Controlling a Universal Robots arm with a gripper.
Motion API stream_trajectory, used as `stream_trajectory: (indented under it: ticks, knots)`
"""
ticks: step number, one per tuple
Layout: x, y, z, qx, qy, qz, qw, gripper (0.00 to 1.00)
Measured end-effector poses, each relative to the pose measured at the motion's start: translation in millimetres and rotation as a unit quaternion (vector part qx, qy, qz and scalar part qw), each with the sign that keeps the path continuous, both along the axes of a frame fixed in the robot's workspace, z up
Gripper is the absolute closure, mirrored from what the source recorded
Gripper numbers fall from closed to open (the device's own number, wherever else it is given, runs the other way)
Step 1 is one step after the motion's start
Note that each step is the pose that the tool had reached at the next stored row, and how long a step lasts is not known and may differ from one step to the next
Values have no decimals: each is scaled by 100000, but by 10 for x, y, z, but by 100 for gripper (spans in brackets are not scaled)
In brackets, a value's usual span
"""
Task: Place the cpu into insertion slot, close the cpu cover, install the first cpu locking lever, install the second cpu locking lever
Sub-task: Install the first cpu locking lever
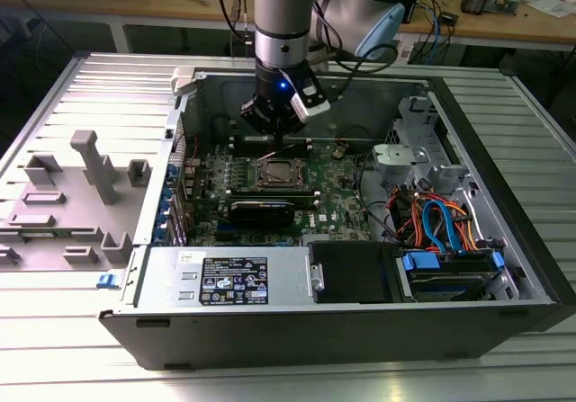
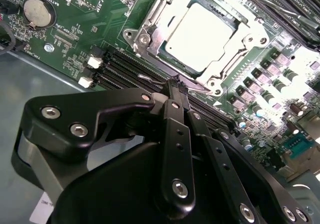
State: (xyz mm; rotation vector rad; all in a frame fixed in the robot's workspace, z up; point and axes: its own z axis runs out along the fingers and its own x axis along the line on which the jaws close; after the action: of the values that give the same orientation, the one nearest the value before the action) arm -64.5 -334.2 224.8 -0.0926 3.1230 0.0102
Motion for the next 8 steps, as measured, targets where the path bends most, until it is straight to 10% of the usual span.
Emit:
stream_trajectory:
  ticks: [8]
  knots:
    - [54,0,-39,-2,-3,1,100000,89]
